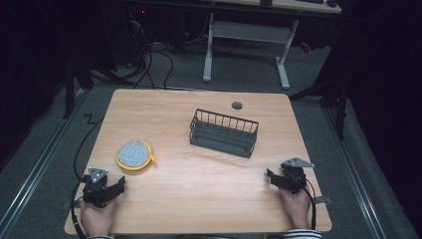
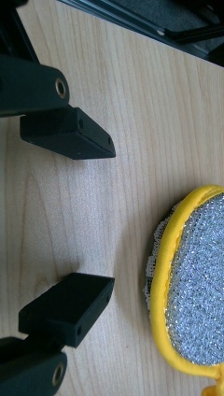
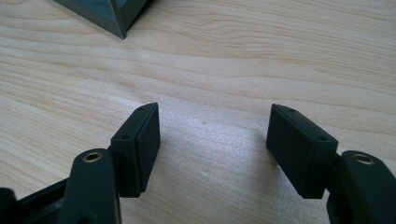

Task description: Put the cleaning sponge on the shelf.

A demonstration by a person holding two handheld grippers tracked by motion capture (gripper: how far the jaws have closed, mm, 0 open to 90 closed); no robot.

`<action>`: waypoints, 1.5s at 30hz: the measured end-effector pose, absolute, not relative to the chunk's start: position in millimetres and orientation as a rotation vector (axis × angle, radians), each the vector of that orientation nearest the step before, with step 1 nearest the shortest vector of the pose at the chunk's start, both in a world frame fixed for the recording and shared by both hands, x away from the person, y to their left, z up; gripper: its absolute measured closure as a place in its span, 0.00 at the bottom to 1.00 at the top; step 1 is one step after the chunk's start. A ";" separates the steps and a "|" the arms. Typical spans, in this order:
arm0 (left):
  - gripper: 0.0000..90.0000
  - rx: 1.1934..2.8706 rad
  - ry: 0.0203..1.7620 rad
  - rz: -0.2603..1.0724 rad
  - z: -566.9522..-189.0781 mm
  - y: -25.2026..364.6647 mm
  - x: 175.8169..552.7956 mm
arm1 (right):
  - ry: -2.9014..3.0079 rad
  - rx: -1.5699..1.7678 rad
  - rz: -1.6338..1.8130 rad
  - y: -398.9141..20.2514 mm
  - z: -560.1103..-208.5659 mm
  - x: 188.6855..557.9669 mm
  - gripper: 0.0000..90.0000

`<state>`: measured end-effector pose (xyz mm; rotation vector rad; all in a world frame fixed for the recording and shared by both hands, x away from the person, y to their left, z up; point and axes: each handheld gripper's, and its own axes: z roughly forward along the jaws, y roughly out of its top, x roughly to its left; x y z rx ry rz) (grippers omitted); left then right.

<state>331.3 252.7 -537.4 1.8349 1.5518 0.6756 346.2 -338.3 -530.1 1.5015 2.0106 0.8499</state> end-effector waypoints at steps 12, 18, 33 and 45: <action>0.35 1.837 1.548 0.672 -537.5 252.7 332.0 | 2.011 1.500 0.849 -338.4 -530.1 346.3 0.39; 0.35 1.836 1.549 0.672 -537.5 252.6 332.1 | 2.011 1.502 0.849 -338.4 -530.1 346.3 0.39; 0.36 1.839 1.546 0.671 -537.2 252.8 332.9 | 2.001 1.507 0.845 -336.9 -530.1 345.9 0.39; 0.38 1.792 1.448 0.587 -512.2 255.6 333.8 | 2.031 1.454 0.791 -326.6 -511.0 351.1 0.47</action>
